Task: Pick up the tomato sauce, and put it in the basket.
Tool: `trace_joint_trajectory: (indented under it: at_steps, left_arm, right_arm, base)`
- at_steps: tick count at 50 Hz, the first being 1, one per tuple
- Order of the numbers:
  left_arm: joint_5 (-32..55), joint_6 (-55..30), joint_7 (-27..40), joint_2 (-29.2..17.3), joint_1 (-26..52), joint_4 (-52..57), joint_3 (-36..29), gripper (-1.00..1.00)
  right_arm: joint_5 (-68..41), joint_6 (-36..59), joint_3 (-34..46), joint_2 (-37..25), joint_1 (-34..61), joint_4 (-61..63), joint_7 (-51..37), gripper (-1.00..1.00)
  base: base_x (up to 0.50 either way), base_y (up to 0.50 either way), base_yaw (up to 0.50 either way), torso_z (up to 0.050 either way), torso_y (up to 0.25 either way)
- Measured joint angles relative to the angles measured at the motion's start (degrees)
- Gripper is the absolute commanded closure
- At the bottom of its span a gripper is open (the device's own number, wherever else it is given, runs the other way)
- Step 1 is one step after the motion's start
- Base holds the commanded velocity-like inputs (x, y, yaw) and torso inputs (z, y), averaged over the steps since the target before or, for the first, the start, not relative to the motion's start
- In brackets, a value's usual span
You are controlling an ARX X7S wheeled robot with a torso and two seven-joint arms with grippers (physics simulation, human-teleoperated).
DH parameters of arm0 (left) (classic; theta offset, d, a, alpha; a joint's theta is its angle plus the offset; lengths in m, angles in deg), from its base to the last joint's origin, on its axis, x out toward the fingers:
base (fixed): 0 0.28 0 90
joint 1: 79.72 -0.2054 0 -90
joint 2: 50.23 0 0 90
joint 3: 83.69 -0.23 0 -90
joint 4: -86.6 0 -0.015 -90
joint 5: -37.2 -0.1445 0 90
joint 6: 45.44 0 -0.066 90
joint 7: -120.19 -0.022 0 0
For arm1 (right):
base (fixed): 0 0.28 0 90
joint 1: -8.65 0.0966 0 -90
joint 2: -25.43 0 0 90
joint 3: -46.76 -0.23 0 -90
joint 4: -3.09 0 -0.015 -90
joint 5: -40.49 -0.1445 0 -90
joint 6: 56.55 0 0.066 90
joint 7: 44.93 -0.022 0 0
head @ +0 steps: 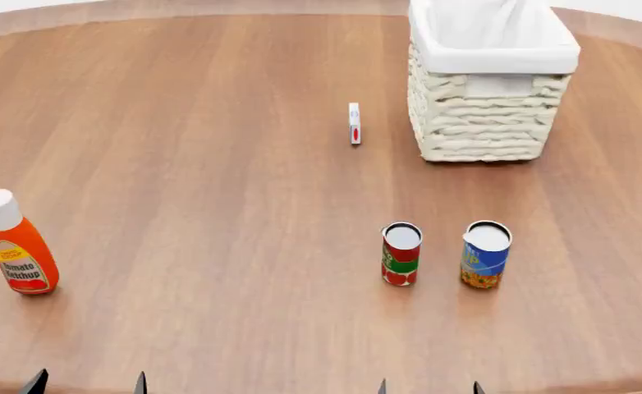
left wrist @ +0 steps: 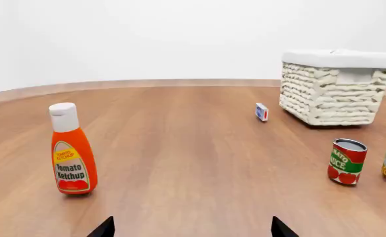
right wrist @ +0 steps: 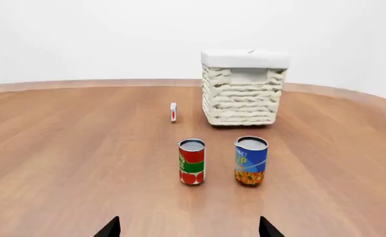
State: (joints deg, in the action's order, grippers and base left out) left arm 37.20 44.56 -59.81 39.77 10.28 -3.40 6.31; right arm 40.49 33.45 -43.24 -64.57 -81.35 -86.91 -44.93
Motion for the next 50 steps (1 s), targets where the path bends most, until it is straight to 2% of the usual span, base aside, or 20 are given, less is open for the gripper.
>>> trace_joint_trajectory:
  at_steps: [9, 18, 36, 50]
  left_arm:
    - [-0.8, -0.1, 1.8, -0.8, -1.3, 3.1, -0.8, -1.0]
    - [-0.2, -3.0, 3.0, -2.2, -3.4, 11.2, -2.3, -1.0]
    - [0.9, -9.4, 5.2, -5.5, -7.3, 29.0, -2.5, -1.0]
    - [3.5, -17.5, 6.0, -7.6, -8.9, 42.9, -1.6, -1.0]
  right_arm:
    - [-0.3, -0.1, 1.4, -0.9, -0.7, 1.6, -1.1, -1.0]
    - [-1.0, 2.4, 2.7, -2.2, -1.5, 6.2, -2.6, -1.0]
    - [-2.7, 10.9, 4.3, -5.3, -6.0, 26.3, -4.6, -1.0]
    - [-3.9, 18.4, 4.4, -7.2, -9.3, 41.5, -6.4, -1.0]
  base:
    - [0.0, 0.0, 0.0, 0.0, 0.0]
    - [0.0, 0.0, 0.0, 0.0, 0.0]
    - [0.0, 0.0, 0.0, 0.0, 0.0]
    - [0.0, 0.0, 0.0, 0.0, 0.0]
